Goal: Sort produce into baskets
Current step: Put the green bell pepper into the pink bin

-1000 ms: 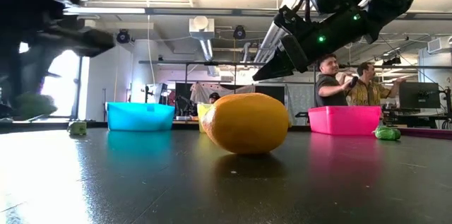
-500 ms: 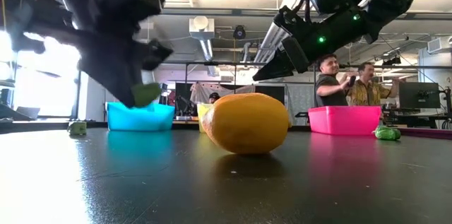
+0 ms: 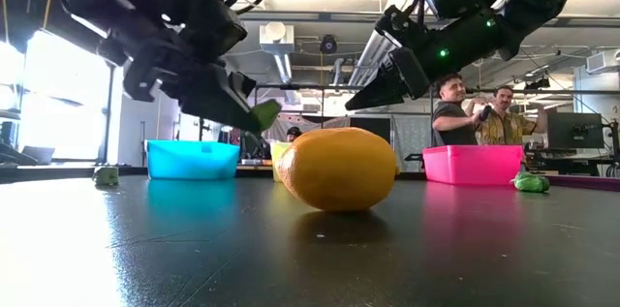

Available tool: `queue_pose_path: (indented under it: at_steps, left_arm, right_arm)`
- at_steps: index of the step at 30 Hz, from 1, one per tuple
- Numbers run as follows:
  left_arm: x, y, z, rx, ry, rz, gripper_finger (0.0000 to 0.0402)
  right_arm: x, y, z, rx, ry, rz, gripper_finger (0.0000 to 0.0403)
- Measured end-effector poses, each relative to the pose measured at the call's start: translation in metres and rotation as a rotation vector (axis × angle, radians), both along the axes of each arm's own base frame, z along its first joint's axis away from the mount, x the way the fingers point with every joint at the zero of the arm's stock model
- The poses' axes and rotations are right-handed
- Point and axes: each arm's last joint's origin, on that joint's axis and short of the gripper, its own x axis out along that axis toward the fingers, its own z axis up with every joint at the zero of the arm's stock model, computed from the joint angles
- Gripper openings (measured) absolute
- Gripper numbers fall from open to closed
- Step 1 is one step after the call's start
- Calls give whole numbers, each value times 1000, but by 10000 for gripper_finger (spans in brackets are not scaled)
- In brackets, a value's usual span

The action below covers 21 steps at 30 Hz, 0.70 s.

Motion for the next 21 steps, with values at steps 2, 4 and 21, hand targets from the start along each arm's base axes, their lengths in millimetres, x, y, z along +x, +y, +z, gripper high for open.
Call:
queue_pose_path:
  at_steps: [2,4,21]
  left_arm:
    - [-1,8,0,-21,-47,-1,0]
    - [-2,13,0,-29,-79,8,0]
    - [-2,44,15,-36,-309,-78,0]
  right_arm:
    - [1,1,1,10,-5,20,0]
    - [1,1,2,15,-26,34,0]
    - [8,5,16,206,-195,118,138]
